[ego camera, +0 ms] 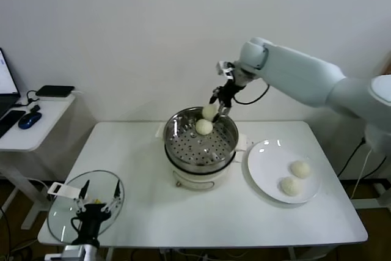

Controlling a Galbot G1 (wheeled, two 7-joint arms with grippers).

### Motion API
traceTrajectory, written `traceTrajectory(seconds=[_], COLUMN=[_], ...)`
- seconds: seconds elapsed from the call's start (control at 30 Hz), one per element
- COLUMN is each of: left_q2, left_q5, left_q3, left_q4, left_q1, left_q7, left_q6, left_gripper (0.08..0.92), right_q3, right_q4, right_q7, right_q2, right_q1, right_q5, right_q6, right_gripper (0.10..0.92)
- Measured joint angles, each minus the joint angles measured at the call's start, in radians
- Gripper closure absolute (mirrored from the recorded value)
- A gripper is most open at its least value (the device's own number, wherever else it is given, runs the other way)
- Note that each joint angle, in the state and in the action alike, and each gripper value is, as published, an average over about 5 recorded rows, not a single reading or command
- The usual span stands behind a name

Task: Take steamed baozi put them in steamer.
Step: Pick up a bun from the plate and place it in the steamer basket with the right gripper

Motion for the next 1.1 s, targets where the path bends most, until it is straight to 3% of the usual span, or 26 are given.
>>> traceTrajectory(seconds=[0.6,1.1], left_q2=[0.010,0.011], left_q5=[-0.023,-0.027], left_q3=[-0.019,-0.018], left_q4=[-0.006,0.002], left_q1=[0.029,0.036], left_q7=[-0.002,-0.002], left_q6=[-0.017,-0.023], left_gripper=[0.177,0.177], right_q3=[0.057,0.078], right_q4=[-0.117,-0.188], right_q7=[0.012,0.013], right_q2=[0.165,0.210], right_q1=[-0.138,-0.185], right_q5=[-0.053,-0.082], right_q6=[0.000,0.008], right_gripper=[0.304,0.303])
